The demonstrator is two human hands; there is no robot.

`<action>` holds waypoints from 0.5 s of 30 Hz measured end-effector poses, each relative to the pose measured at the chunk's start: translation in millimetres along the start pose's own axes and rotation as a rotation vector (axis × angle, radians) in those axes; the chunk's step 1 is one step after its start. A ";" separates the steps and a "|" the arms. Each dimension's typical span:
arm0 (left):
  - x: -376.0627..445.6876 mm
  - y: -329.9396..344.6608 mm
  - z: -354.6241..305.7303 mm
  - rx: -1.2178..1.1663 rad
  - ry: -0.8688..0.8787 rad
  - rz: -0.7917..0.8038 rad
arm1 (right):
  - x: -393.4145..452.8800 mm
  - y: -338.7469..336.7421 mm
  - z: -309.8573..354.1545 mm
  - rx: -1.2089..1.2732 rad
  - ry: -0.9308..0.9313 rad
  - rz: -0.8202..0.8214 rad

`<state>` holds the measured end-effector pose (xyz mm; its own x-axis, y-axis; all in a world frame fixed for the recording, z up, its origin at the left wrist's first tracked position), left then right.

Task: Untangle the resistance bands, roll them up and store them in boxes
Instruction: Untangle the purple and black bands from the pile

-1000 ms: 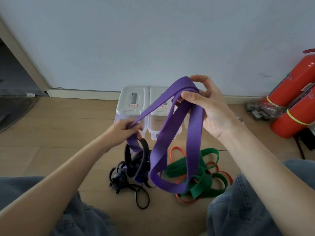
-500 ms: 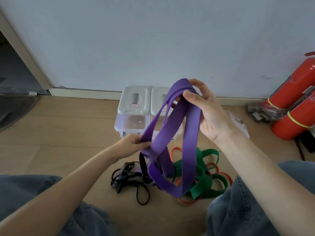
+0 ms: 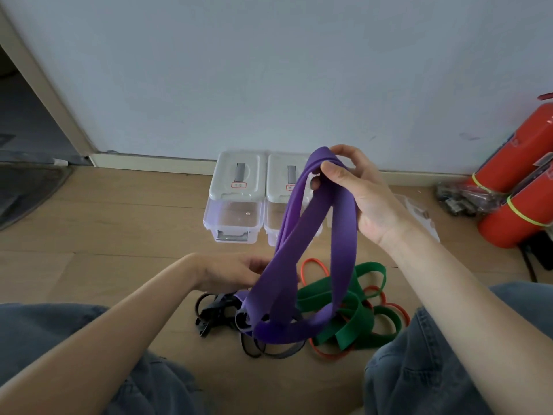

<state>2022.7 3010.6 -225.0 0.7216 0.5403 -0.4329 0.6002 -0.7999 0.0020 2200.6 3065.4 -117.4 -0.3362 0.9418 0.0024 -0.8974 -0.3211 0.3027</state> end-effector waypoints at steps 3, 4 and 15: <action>-6.8 -3.9 1.3 -0.172 -0.022 -0.009 | 3.6 -5.6 -1.0 -0.045 0.030 0.007; -10.0 -5.3 0.3 -0.227 -0.017 -0.025 | 4.4 -7.7 -1.2 -0.089 0.040 0.002; -29.8 -57.5 -11.6 -0.133 0.075 -0.913 | 6.1 -21.6 -25.3 -0.862 0.281 0.113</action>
<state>1970.8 3043.5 -201.7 -0.0336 0.9655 -0.2581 0.9782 -0.0211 -0.2064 2210.7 3075.5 -147.9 -0.3905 0.8777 -0.2777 -0.7199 -0.4792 -0.5021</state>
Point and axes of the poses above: each hand's wrist, its own x-axis towards the middle knuckle, its own y-axis out of the palm, z = x × y, the point moved 3 cm from there along x, towards the middle knuckle, and after that the axes turned 3 degrees about y, right-handed, at the moved point
